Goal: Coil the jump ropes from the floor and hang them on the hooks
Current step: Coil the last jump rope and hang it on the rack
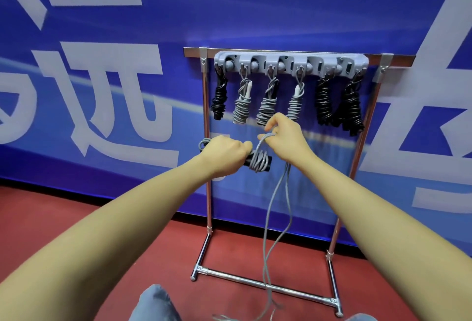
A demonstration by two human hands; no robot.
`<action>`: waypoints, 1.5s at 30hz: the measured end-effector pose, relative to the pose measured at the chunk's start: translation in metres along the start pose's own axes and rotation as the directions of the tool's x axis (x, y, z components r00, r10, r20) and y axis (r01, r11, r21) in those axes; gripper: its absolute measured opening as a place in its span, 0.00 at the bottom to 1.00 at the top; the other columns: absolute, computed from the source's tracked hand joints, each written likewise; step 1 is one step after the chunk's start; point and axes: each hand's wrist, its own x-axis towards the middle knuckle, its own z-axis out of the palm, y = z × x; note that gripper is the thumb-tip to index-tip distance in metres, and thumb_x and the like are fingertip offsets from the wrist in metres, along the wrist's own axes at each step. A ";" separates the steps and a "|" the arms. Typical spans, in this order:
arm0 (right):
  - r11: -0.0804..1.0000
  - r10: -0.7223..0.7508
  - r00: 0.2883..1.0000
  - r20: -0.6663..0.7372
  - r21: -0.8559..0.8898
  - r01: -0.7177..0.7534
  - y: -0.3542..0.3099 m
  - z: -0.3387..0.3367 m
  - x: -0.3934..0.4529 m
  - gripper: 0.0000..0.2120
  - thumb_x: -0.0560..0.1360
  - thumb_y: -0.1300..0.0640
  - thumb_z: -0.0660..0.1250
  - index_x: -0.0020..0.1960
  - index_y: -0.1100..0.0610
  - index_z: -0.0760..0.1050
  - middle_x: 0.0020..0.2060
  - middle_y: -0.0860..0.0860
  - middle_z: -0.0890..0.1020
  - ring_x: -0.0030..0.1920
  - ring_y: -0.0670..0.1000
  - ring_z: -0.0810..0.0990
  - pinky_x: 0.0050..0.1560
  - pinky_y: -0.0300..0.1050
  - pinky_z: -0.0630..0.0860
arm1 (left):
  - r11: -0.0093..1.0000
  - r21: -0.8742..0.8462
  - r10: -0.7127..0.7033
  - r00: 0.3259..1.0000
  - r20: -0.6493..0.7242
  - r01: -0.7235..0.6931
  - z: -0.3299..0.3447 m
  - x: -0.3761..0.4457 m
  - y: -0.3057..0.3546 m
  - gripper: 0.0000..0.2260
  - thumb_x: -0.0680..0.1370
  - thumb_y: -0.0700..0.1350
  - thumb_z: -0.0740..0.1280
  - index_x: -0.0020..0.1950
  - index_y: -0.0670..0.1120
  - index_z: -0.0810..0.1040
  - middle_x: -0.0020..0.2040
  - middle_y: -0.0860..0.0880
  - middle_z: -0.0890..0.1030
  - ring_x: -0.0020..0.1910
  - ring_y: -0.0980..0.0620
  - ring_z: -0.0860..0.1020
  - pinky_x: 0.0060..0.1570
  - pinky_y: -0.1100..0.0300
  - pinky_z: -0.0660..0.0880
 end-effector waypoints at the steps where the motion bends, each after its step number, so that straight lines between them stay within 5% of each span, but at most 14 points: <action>1: 1.000 0.013 1.000 0.012 -0.013 -0.013 0.003 -0.001 0.001 0.13 0.71 0.54 0.72 0.38 0.49 0.67 0.31 0.47 0.73 0.38 0.53 0.72 0.41 0.52 0.74 | 0.998 -0.027 0.051 0.995 -0.091 -0.054 0.002 -0.001 -0.003 0.08 0.59 0.33 0.65 0.33 0.42 0.69 0.20 0.48 0.67 0.15 0.48 0.62 0.29 0.70 0.42; 7: 0.998 0.058 0.998 0.026 -0.025 -0.057 0.010 -0.003 0.001 0.13 0.70 0.50 0.74 0.35 0.52 0.71 0.27 0.46 0.73 0.32 0.47 0.70 0.39 0.48 0.72 | 0.979 -0.079 0.162 0.956 -0.242 -0.186 0.007 0.003 -0.011 0.04 0.64 0.33 0.60 0.35 0.42 0.68 0.23 0.47 0.68 0.17 0.47 0.66 0.19 0.65 0.58; 12: 0.998 0.060 0.998 -0.013 -0.026 -0.060 0.010 -0.002 -0.005 0.09 0.75 0.55 0.66 0.37 0.55 0.73 0.31 0.46 0.75 0.36 0.50 0.69 0.39 0.46 0.67 | 0.962 -0.267 -0.050 0.922 -0.384 -0.059 -0.013 0.010 -0.002 0.02 0.66 0.36 0.61 0.36 0.41 0.69 0.25 0.47 0.71 0.20 0.44 0.68 0.22 0.64 0.50; 15: 0.984 0.047 0.999 0.010 -0.174 -0.045 -0.001 -0.003 -0.008 0.05 0.76 0.58 0.61 0.49 0.55 0.76 0.40 0.49 0.76 0.43 0.54 0.71 0.43 0.46 0.65 | 0.867 -0.448 -0.301 0.946 -0.121 0.218 -0.023 0.016 0.009 0.04 0.77 0.40 0.61 0.46 0.42 0.66 0.36 0.45 0.73 0.34 0.41 0.70 0.32 0.55 0.61; 18: 0.987 0.077 0.996 0.046 -0.143 -0.070 -0.005 -0.003 -0.011 0.08 0.76 0.49 0.63 0.43 0.53 0.74 0.35 0.48 0.76 0.37 0.53 0.72 0.39 0.46 0.67 | 0.757 -0.531 -0.448 0.894 0.002 0.380 -0.023 0.023 0.017 0.06 0.79 0.43 0.61 0.52 0.41 0.67 0.44 0.42 0.78 0.41 0.37 0.74 0.36 0.53 0.63; 21: 0.998 0.035 0.991 0.128 -0.064 -0.027 -0.001 0.000 -0.013 0.07 0.73 0.51 0.66 0.38 0.52 0.72 0.32 0.45 0.76 0.35 0.51 0.75 0.38 0.47 0.73 | 0.634 -0.594 -0.561 0.823 0.088 0.495 -0.023 0.031 0.020 0.08 0.79 0.42 0.60 0.54 0.38 0.69 0.48 0.38 0.79 0.46 0.35 0.75 0.38 0.52 0.65; 27: 0.996 -0.072 0.946 0.315 -0.035 0.088 -0.007 0.004 -0.023 0.09 0.77 0.60 0.62 0.41 0.64 0.74 0.29 0.51 0.71 0.29 0.51 0.72 0.32 0.45 0.79 | 0.641 -0.390 -0.633 0.743 0.218 0.661 -0.012 0.032 0.005 0.07 0.76 0.32 0.59 0.54 0.37 0.69 0.49 0.39 0.79 0.47 0.38 0.77 0.38 0.52 0.67; 31: 0.824 -0.264 0.932 0.247 -0.445 0.351 -0.019 0.000 -0.021 0.09 0.78 0.57 0.59 0.45 0.57 0.77 0.36 0.52 0.79 0.40 0.57 0.76 0.37 0.46 0.68 | 0.744 -0.213 -0.586 0.772 0.248 0.633 -0.001 0.022 0.000 0.07 0.75 0.32 0.59 0.52 0.40 0.68 0.48 0.42 0.80 0.45 0.40 0.79 0.36 0.54 0.66; 34: 0.683 -0.375 0.913 0.162 -0.618 0.391 -0.027 0.000 -0.020 0.10 0.79 0.56 0.58 0.55 0.52 0.77 0.45 0.52 0.82 0.48 0.58 0.78 0.37 0.45 0.62 | 0.855 -0.070 -0.488 0.844 0.223 0.513 0.004 0.018 -0.004 0.07 0.76 0.33 0.59 0.51 0.42 0.66 0.45 0.44 0.79 0.44 0.42 0.80 0.28 0.58 0.60; 39: 0.912 -0.139 0.990 -0.037 -0.393 0.114 -0.031 0.006 -0.016 0.07 0.77 0.57 0.62 0.54 0.52 0.75 0.48 0.54 0.81 0.51 0.59 0.77 0.40 0.46 0.64 | 0.972 0.072 -0.235 0.952 0.196 0.225 0.001 0.008 -0.006 0.07 0.76 0.34 0.60 0.48 0.43 0.62 0.36 0.49 0.71 0.37 0.44 0.77 0.25 0.59 0.52; 42: 0.945 -0.054 0.998 -0.033 -0.325 0.040 -0.030 0.006 -0.008 0.07 0.77 0.50 0.66 0.46 0.53 0.75 0.48 0.53 0.81 0.52 0.57 0.76 0.43 0.47 0.69 | 0.992 0.113 -0.070 0.986 0.152 0.053 0.000 -0.001 0.000 0.14 0.60 0.36 0.74 0.41 0.42 0.74 0.27 0.48 0.73 0.22 0.48 0.74 0.26 0.65 0.43; 45: 0.973 0.050 0.997 -0.051 -0.223 -0.061 -0.019 0.001 0.000 0.15 0.74 0.46 0.69 0.36 0.53 0.71 0.43 0.53 0.81 0.48 0.57 0.77 0.44 0.49 0.74 | 1.000 -0.012 0.008 0.999 -0.031 -0.009 0.015 -0.002 -0.002 0.14 0.53 0.33 0.73 0.31 0.42 0.71 0.20 0.48 0.68 0.13 0.50 0.66 0.29 0.71 0.43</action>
